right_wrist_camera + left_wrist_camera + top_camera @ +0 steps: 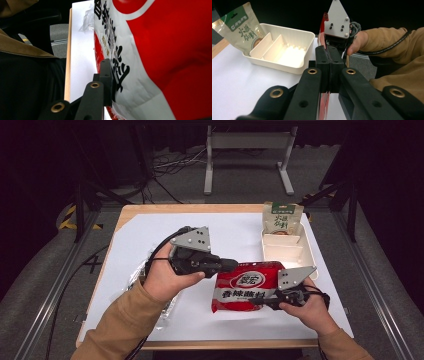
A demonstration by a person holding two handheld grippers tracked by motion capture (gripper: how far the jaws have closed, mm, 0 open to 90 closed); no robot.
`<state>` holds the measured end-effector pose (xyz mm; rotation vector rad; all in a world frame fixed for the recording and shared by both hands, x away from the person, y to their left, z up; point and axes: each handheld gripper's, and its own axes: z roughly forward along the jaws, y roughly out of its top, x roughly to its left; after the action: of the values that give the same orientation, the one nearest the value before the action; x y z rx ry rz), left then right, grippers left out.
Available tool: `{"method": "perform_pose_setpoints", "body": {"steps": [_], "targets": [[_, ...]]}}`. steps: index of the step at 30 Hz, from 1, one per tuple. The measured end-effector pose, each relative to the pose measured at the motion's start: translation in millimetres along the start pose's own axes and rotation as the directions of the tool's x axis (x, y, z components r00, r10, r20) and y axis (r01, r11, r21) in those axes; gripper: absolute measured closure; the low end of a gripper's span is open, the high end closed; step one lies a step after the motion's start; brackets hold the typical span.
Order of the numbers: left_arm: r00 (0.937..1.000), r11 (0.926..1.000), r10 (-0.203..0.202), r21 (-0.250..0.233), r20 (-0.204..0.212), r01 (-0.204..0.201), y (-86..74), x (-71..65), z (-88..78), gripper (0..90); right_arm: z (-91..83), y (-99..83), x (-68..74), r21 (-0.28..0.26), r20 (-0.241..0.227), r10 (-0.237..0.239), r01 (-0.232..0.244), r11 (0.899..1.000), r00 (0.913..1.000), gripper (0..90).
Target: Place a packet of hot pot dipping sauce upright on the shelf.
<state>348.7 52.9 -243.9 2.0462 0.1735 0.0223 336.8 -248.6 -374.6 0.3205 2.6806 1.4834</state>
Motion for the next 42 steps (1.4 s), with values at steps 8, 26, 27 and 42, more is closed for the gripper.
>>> {"method": "perform_pose_setpoints", "body": {"steps": [8,26,27,42], "targets": [[0.9990,0.9990,-0.030,-0.033,-0.034,0.029,-5.4,4.3,-1.1,72.7,-8.9,6.8,-1.7,0.018,0.000,0.026,-0.026,1.000,0.9997,81.1],[0.9854,0.9954,-0.082,-0.063,-0.149,0.073,-27.0,11.2,-11.5,28.4,-38.9,31.5,-15.7,0.011,0.063,0.034,-0.035,0.999,0.9974,81.4],[0.9845,0.9948,-0.088,-0.063,-0.151,0.080,-28.3,11.6,-11.8,28.3,-41.0,33.0,-16.7,0.011,0.067,0.032,-0.033,0.999,0.9972,81.4],[0.9729,0.9909,-0.129,-0.063,-0.192,0.119,-48.0,18.6,-15.9,23.9,-67.1,48.9,-36.7,-0.004,0.133,0.031,-0.031,1.000,0.9906,81.4]]}}
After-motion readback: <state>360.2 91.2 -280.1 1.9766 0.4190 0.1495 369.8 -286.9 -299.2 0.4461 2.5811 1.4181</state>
